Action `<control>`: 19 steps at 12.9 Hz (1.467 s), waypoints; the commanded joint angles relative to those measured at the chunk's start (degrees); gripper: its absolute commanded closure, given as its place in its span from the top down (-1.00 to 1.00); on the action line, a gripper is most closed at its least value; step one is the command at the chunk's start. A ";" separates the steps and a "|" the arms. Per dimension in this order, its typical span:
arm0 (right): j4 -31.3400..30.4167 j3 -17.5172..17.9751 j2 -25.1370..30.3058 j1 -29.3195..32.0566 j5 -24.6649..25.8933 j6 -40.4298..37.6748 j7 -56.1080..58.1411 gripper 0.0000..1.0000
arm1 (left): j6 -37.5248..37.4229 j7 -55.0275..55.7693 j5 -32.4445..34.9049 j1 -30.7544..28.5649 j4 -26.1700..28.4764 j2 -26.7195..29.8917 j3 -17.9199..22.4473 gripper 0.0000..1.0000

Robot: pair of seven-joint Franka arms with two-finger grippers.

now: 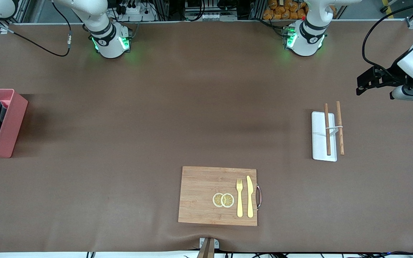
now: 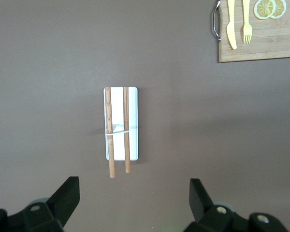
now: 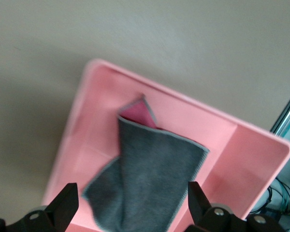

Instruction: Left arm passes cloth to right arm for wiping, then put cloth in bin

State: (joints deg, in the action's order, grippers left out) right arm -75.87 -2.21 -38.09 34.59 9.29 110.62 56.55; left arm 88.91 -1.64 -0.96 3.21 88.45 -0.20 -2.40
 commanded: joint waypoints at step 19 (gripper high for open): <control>-13.76 -0.07 30.51 -29.84 -15.27 -27.82 -51.69 1.00 | 0.30 0.59 -0.71 0.04 -0.65 -0.16 0.03 1.00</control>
State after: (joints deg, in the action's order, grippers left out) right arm -81.36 -2.19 -15.64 5.13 -4.55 81.69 9.53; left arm 88.97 -1.64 -0.96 3.19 88.43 -0.20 -2.39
